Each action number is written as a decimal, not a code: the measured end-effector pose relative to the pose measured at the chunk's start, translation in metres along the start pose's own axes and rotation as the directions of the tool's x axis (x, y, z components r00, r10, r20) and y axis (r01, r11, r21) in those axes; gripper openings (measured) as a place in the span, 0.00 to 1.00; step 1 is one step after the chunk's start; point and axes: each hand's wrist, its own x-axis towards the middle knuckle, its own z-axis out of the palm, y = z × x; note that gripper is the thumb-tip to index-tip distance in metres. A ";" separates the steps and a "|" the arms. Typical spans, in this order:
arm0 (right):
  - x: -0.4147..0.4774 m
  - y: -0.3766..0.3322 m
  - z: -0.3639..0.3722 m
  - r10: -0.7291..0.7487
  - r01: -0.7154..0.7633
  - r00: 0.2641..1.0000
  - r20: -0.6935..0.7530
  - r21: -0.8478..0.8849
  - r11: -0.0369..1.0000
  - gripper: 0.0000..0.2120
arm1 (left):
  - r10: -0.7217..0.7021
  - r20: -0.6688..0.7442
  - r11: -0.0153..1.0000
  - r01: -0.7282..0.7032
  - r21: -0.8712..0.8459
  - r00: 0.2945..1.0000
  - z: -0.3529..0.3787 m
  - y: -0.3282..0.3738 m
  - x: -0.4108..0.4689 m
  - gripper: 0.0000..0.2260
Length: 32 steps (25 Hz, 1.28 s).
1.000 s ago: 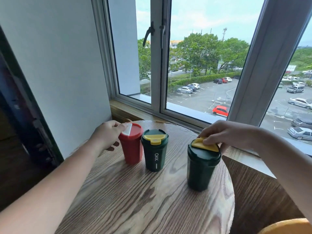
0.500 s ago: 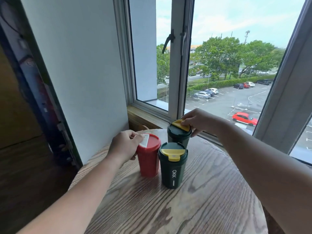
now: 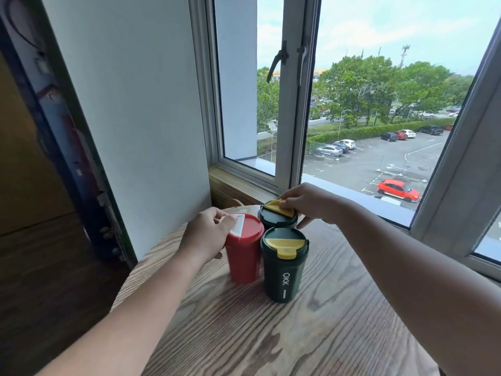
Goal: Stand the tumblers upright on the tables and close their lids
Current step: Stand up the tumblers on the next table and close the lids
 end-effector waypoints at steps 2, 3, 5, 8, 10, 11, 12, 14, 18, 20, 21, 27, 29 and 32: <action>-0.006 -0.001 -0.001 0.002 -0.002 1.000 -0.008 -0.006 1.000 0.13 | -0.009 0.014 1.000 0.010 -0.009 1.000 0.000 -0.002 0.001 0.10; -0.011 -0.001 -0.003 -0.001 0.000 0.999 -0.034 -0.017 1.000 0.14 | -0.013 0.018 1.000 0.013 -0.014 1.000 0.000 -0.003 0.002 0.10; -0.028 0.002 -0.007 -0.007 -0.006 0.986 -0.166 -0.082 0.997 0.16 | -0.012 0.025 1.000 0.012 -0.014 1.000 0.000 -0.004 0.002 0.11; -0.066 0.010 0.000 0.042 -0.094 0.965 -0.258 -0.191 0.977 0.25 | -0.008 0.034 1.000 0.008 -0.008 0.999 0.000 -0.005 0.003 0.13; -0.089 0.010 0.013 0.133 -0.165 0.976 -0.172 -0.184 0.969 0.26 | -0.004 0.037 1.000 0.005 -0.004 0.999 0.000 -0.005 0.003 0.15; -0.096 0.008 0.019 0.165 -0.184 0.977 -0.137 -0.134 0.974 0.23 | -0.003 0.039 1.000 0.003 -0.001 0.999 0.000 -0.005 0.004 0.15; -0.098 0.005 0.023 0.180 -0.190 0.976 -0.118 -0.072 0.979 0.19 | -0.001 0.042 1.000 0.001 -0.001 0.999 0.000 -0.005 0.004 0.15; -0.095 0.002 0.024 0.186 -0.185 0.975 -0.119 0.017 0.983 0.15 | -0.004 0.050 1.000 0.005 -0.013 0.999 0.000 -0.006 0.004 0.16; -0.086 -0.002 0.019 0.200 -0.196 0.975 -0.102 0.042 0.980 0.10 | -0.023 0.058 0.999 0.025 -0.034 0.998 -0.001 -0.006 0.003 0.16; -0.084 -0.005 0.013 0.174 -0.174 0.984 -0.047 0.011 0.985 0.08 | -0.029 0.059 0.999 0.032 -0.044 0.998 -0.001 -0.005 0.004 0.16; -0.082 -0.007 0.009 0.162 -0.162 0.987 -0.013 -0.016 0.987 0.08 | -0.027 0.057 0.998 0.030 -0.049 0.998 -0.001 -0.005 0.003 0.16; -0.070 -0.014 -0.002 0.129 -0.117 0.988 0.090 -0.126 0.985 0.11 | -0.035 0.054 0.999 0.037 -0.039 0.998 0.001 -0.005 0.003 0.15; -0.068 -0.012 -0.001 0.122 -0.111 0.988 0.096 -0.106 0.988 0.11 | -0.030 0.038 0.999 0.031 -0.017 0.999 0.001 -0.006 0.004 0.15; -0.068 -0.007 0.003 0.137 -0.131 0.988 0.070 -0.086 0.988 0.13 | -0.030 0.020 0.999 0.030 0.015 0.999 -0.001 -0.003 0.001 0.14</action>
